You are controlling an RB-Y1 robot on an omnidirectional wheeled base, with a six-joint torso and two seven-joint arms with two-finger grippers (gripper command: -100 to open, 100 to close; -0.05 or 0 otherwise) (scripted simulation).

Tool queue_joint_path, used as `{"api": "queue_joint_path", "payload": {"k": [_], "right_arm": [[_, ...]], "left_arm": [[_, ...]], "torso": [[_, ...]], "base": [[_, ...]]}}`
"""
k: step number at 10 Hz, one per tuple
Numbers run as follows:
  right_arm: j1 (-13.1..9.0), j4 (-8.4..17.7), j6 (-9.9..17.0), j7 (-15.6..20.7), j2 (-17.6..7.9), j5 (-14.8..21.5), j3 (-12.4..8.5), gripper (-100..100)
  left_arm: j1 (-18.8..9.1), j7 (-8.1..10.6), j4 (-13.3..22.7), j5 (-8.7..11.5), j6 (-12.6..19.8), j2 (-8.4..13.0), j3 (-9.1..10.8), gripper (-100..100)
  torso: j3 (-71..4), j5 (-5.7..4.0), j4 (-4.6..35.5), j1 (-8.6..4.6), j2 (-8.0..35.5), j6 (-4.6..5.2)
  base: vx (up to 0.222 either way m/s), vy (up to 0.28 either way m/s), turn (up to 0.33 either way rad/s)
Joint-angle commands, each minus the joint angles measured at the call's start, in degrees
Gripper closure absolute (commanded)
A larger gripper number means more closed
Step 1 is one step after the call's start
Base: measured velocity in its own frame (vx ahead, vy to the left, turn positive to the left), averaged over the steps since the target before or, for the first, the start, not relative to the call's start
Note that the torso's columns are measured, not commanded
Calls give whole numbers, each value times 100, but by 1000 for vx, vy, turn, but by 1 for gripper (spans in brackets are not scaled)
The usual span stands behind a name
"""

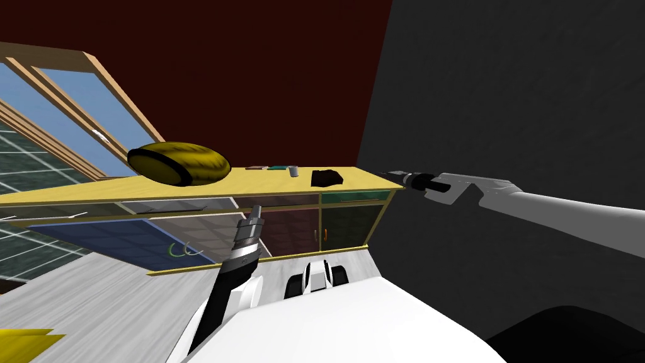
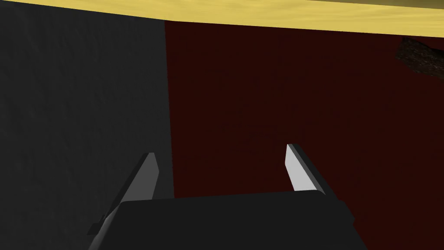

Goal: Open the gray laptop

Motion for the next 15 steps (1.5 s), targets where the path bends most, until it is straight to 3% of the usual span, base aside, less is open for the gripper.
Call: {"api": "queue_joint_path", "payload": {"k": [1,5,7,8,9,12,15], "right_arm": [[77,43,-36,208,10,201,-23,-100],[145,142,-104,512,24,504,-6,-100],[128,88,-109,469,24,461,9,-100],[414,279,173,180,-241,746,-118,-100],[379,279,114,50,-241,894,-74,-100],[458,279,458,-436,-241,1434,-118,-100],[458,279,478,-895,-241,1932,-118,-100]], "left_arm": [[0,0,0,0,0,0,0,0],[0,0,0,0,0,0,0,0],[-1,0,0,0,0,-2,-2,0],[0,0,0,0,0,-2,-2,0],[2,0,-1,0,-1,-3,-3,0],[0,0,0,0,0,-2,-2,0],[0,0,0,0,0,-2,-2,0]], "torso": [[0,1,0,3,0,0],[6,3,3,7,8,1],[-10,3,1,4,-11,14],[-9,3,0,4,-11,12],[-23,14,24,-46,-23,76],[1,-7,35,-125,21,34],[-11,2,41,-123,3,70]], "base": [[-9,-207,-12],[-24,-211,-9],[-12,-42,23],[98,71,-201],[141,101,-257],[28,15,-13],[-12,-7,7]]}}
